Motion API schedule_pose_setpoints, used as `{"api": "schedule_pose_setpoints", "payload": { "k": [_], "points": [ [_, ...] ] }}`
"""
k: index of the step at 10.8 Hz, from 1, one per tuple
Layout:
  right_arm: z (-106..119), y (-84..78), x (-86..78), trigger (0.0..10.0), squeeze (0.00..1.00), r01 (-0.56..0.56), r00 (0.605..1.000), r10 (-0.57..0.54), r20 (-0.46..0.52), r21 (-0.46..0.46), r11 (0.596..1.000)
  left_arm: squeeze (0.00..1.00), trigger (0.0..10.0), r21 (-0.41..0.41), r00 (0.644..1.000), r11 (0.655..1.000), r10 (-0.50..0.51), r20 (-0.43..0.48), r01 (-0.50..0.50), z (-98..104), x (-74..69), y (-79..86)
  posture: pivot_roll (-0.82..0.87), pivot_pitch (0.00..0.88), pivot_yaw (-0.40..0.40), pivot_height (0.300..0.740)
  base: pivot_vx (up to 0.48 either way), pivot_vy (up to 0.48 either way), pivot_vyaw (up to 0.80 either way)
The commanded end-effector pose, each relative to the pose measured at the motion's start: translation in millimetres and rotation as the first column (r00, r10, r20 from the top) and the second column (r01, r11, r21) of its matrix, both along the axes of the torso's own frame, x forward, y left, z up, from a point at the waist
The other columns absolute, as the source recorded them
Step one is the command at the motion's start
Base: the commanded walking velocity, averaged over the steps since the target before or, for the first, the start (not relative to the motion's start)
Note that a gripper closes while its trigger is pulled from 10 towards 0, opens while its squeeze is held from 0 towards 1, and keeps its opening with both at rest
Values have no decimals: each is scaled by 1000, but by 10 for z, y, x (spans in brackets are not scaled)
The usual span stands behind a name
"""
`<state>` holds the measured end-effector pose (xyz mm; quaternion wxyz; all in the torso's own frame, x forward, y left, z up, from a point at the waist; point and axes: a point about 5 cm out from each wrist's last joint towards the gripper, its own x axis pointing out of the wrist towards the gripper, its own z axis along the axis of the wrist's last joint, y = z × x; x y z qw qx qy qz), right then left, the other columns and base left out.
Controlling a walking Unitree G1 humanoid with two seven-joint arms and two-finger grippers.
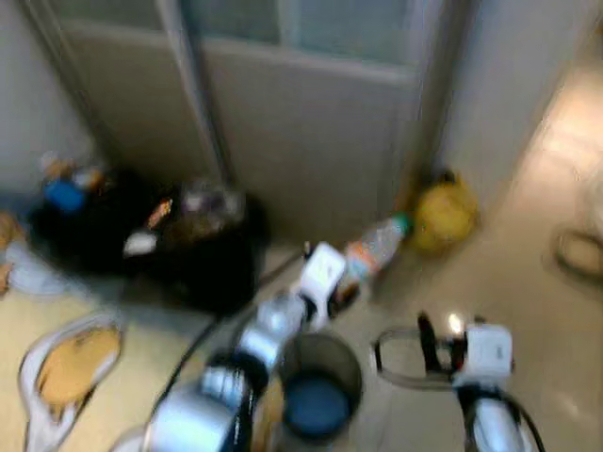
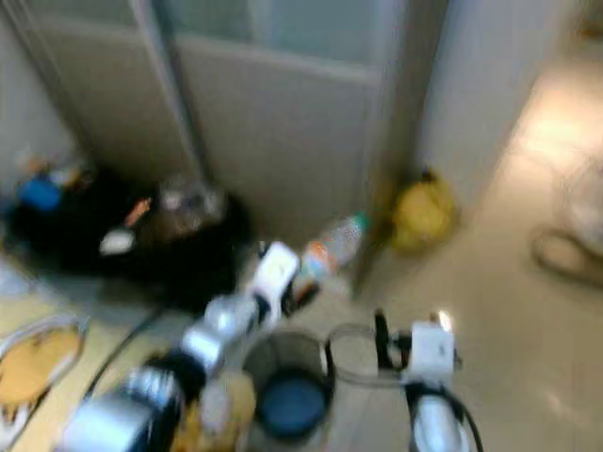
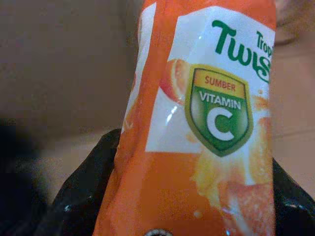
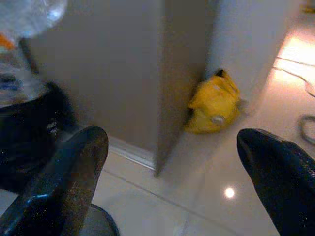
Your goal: Clean up the room
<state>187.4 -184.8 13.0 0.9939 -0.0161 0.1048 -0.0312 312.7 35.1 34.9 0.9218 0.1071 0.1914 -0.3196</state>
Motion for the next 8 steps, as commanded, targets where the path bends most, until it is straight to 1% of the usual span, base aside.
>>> {"api": "schedule_pose_setpoints", "payload": {
  "k": [1, 2, 3, 4, 5, 6, 7, 8],
  "points": [
    [-24, 65, -94, 10000, 0, -22, 1000, 22, -21, 1, 1000, 0, 10000, 59, 999, 998, 21, -24, -20, -43, -10, -14, -194, 0, 80, 740, 0, 0, 0],
    [-25, 78, -265, 10000, 0, -11, 999, 11, -38, 0, 1000, 0, 10000, 63, 999, 997, 36, -36, -34, -29, -10, -90, -229, 0, 90, 740, 0, 0, 0],
    [-20, 101, -464, 10000, 0, -1, 998, 1, -62, -5, 1000, 0, 10000, 77, 997, 996, 49, -54, -45, -44, -37, -160, -267, 34, 103, 740, 0, 0, 0],
    [-19, 121, -645, 10000, 0, 14, 996, -15, -89, -4, 1000, 0, 10000, 96, 995, 995, 45, -84, -37, -100, -94, -200, -301, 71, 115, 740, 0, 0, 0],
    [-14, 131, -781, 10000, 0, 42, 993, -42, -113, 2, 999, 0, 10000, 145, 995, 989, 10, -99, 4, -170, -169, -232, -316, 104, 124, 740, 0, 0, 0],
    [12, 208, -964, 10000, 0, 59, 988, -56, -147, 15, 998, 0, 10000, 184, 989, 983, 22, -143, 5, -279, -258, -209, -336, 147, 137, 740, 0, 0, 0],
    [60, 294, -1111, 10000, 0, 60, 984, -56, -167, 20, 998, 0, 10000, 188, 986, 982, 53, -160, -22, -317, -284, -187, -352, 190, 145, 740, 0, 0, 0],
    [85, 339, -1179, 10000, 0, 62, 983, -57, -177, 24, 998, 1000, 10000, 195, 988, 979, 83, -129, -57, -282, -243, -178, -363, 213, 147, 740, 0, 0, 0]
  ]
}}
